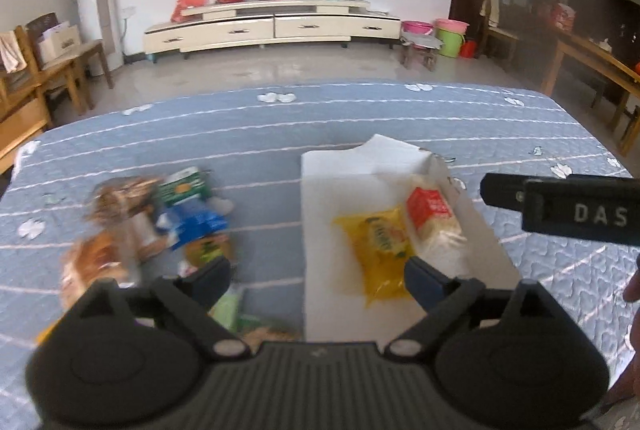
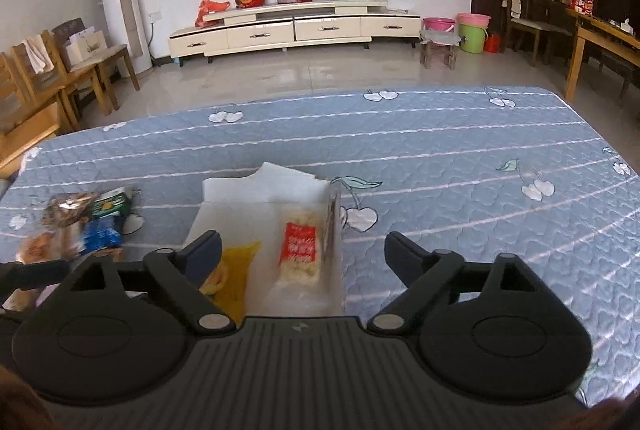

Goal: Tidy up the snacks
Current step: 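Lower both packs onto the white paper and open both grippers, then move both tools back to the snack pile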

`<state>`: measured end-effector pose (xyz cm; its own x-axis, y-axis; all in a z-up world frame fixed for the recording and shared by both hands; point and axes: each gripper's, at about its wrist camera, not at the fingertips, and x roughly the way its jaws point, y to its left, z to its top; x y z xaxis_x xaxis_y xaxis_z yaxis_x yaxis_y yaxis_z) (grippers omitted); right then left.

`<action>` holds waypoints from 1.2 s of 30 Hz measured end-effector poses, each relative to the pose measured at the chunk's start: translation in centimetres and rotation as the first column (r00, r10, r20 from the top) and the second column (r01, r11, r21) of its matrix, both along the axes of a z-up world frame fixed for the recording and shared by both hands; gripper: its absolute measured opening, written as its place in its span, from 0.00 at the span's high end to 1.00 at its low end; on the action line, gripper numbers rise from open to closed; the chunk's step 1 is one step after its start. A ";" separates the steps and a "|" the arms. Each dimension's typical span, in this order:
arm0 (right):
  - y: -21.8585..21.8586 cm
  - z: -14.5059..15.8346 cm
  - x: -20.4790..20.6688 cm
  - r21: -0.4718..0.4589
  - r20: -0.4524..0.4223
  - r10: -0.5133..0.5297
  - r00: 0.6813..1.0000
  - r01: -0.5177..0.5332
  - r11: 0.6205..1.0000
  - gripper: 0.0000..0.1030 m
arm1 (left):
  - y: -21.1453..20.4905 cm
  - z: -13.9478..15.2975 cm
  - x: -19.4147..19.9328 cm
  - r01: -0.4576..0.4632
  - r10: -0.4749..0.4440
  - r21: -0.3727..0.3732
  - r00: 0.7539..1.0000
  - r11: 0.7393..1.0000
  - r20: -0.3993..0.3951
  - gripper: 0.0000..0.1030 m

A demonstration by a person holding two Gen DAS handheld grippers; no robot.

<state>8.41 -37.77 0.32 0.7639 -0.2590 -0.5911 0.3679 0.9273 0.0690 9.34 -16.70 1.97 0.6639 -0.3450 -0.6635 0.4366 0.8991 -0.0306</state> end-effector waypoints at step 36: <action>11.2 -1.1 -1.9 0.056 0.010 0.178 0.984 -0.178 0.982 0.00 | 12.0 0.6 -4.4 -0.175 0.175 -0.005 0.984 0.985 0.036 0.07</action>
<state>6.51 -26.55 -0.77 0.7975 -0.0850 -0.5973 0.1966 0.9726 0.1241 4.99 -4.66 2.60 0.7379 -0.2229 -0.6371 0.2738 0.9616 -0.0194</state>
